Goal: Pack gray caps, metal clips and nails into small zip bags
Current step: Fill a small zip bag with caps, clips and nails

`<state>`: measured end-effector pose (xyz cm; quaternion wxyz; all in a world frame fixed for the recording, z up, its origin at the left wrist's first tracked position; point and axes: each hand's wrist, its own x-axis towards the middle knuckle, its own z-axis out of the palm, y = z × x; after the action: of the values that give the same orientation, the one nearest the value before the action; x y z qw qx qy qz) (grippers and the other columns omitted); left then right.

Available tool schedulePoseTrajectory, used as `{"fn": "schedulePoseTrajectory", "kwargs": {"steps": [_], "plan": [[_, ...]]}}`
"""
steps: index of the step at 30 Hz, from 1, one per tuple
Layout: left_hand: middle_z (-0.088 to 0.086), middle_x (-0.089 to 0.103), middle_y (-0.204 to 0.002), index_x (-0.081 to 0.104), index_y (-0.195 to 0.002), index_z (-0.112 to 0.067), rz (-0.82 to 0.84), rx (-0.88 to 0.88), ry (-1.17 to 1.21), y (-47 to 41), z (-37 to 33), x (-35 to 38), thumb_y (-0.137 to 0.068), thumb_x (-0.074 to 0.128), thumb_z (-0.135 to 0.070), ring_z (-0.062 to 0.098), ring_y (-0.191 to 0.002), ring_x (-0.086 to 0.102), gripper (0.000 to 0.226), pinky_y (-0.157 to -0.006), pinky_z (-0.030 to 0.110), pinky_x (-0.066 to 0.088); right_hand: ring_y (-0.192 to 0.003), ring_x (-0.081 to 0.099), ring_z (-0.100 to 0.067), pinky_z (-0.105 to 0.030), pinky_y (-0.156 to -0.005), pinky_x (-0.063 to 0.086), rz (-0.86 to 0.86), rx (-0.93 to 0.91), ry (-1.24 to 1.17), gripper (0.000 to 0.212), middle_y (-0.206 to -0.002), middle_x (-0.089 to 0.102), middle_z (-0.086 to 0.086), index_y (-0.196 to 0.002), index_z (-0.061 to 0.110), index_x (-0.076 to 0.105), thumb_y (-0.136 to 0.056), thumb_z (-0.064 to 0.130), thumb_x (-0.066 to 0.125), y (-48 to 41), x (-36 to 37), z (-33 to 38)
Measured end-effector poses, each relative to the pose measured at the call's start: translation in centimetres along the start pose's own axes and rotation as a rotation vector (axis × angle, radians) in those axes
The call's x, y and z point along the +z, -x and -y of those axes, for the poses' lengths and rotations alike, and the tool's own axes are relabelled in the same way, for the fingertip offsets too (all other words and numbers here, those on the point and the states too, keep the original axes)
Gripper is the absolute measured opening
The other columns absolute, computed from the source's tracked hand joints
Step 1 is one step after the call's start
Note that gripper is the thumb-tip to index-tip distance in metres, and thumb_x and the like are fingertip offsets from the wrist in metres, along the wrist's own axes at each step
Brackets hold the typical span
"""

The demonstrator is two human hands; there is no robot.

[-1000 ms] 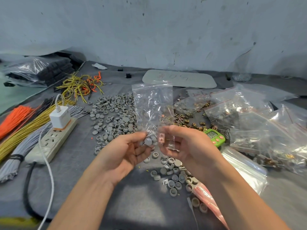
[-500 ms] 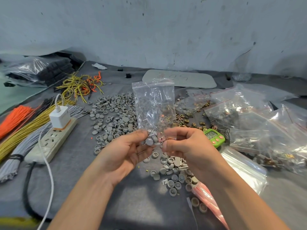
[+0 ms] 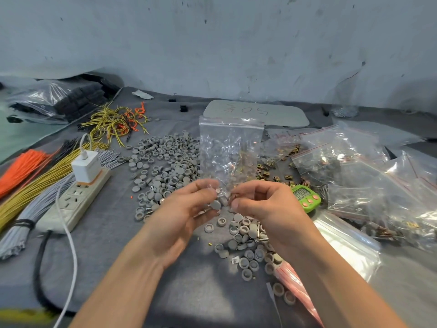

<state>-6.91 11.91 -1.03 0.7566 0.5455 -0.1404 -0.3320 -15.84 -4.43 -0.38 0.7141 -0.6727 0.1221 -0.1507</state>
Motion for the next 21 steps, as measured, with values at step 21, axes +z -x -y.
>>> {"fn": "schedulePoseTrajectory", "kwargs": {"steps": [21], "plan": [[-0.021, 0.078, -0.094, 0.076, -0.105, -0.052, -0.250, 0.404, -0.732, 1.0, 0.1, 0.1, -0.065, 0.071, -0.044, 0.007, -0.073, 0.075, 0.041, -0.067, 0.033, 0.061, -0.106, 0.049, -0.022, -0.040, -0.098, 0.022, -0.226, -0.015, 1.532, 0.014, -0.093, 0.057, 0.009, -0.089, 0.040, 0.079, -0.086, 0.051, 0.070, -3.4, -5.2, -1.4]]}}
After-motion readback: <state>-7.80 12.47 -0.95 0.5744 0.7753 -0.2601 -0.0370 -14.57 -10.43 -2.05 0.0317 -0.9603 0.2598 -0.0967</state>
